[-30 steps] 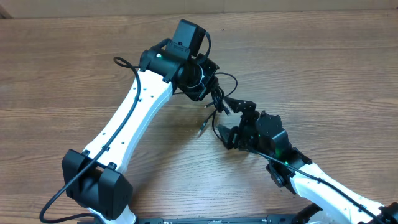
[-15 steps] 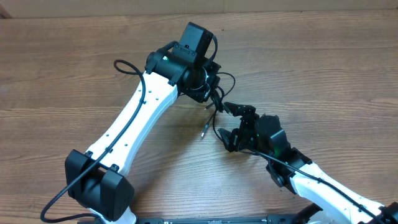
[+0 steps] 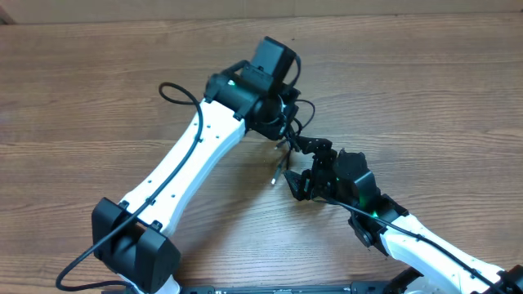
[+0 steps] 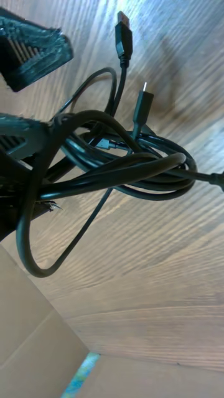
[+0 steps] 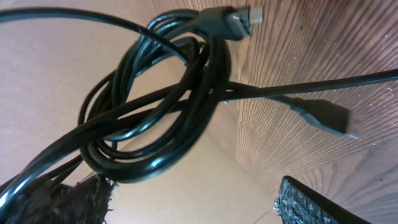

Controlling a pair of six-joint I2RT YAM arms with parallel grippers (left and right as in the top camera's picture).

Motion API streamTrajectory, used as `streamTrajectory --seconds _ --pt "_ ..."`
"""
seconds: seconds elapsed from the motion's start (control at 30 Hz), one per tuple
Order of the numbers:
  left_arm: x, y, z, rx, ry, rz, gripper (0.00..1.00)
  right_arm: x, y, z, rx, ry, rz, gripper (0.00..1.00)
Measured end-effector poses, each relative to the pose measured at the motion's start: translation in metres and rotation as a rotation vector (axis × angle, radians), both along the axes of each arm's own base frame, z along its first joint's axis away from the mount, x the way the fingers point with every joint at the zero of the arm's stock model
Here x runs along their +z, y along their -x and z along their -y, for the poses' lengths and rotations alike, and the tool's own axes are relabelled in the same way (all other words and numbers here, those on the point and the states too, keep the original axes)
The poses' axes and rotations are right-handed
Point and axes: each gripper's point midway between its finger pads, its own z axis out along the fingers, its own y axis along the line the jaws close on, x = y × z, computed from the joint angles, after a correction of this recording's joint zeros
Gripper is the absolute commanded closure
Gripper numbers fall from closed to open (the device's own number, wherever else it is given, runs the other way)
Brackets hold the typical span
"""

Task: Untangle cables

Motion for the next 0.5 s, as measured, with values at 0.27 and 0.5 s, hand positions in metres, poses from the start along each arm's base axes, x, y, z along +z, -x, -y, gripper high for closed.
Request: streamTrajectory --seconds 0.27,0.5 --pt "-0.006 0.014 -0.002 0.006 -0.028 -0.054 0.96 -0.008 -0.006 0.012 -0.069 0.045 -0.007 0.15" --pt "-0.006 0.017 0.001 -0.005 -0.007 -0.072 0.96 -0.008 -0.011 0.019 -0.108 0.058 -0.001 0.15"
